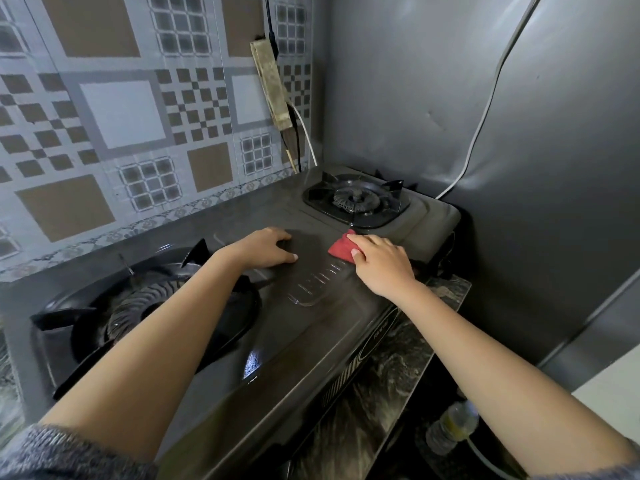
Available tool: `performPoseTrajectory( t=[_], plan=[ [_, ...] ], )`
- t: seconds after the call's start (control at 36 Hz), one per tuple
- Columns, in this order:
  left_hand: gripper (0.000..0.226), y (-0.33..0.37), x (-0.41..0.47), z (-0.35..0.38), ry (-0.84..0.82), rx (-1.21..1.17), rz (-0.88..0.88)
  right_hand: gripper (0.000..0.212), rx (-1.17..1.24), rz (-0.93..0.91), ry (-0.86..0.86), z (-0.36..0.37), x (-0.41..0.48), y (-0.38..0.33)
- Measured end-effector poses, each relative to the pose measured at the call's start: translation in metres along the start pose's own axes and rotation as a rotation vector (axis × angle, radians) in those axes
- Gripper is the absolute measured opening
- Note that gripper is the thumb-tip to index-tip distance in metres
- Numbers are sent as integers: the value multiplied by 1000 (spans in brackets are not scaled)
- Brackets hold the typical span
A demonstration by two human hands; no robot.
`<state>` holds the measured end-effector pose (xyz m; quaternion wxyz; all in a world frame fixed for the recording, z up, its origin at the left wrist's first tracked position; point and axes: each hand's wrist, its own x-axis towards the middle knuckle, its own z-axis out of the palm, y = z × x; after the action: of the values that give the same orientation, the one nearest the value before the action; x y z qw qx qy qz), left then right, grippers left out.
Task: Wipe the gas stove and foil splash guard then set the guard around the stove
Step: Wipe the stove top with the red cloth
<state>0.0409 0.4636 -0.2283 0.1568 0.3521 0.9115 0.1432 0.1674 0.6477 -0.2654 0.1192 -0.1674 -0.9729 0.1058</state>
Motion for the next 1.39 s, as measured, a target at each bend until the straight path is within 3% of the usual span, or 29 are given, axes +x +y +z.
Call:
performPoseTrajectory(
  t=[0.72,1.39],
  plan=[
    [68,-8,-2,7,83,-133,-70,46,72,-112,-241,28,135,-67],
    [68,8,-27,8,16,78,-94,43,44,-38,-32,2,20,-4]
  ],
)
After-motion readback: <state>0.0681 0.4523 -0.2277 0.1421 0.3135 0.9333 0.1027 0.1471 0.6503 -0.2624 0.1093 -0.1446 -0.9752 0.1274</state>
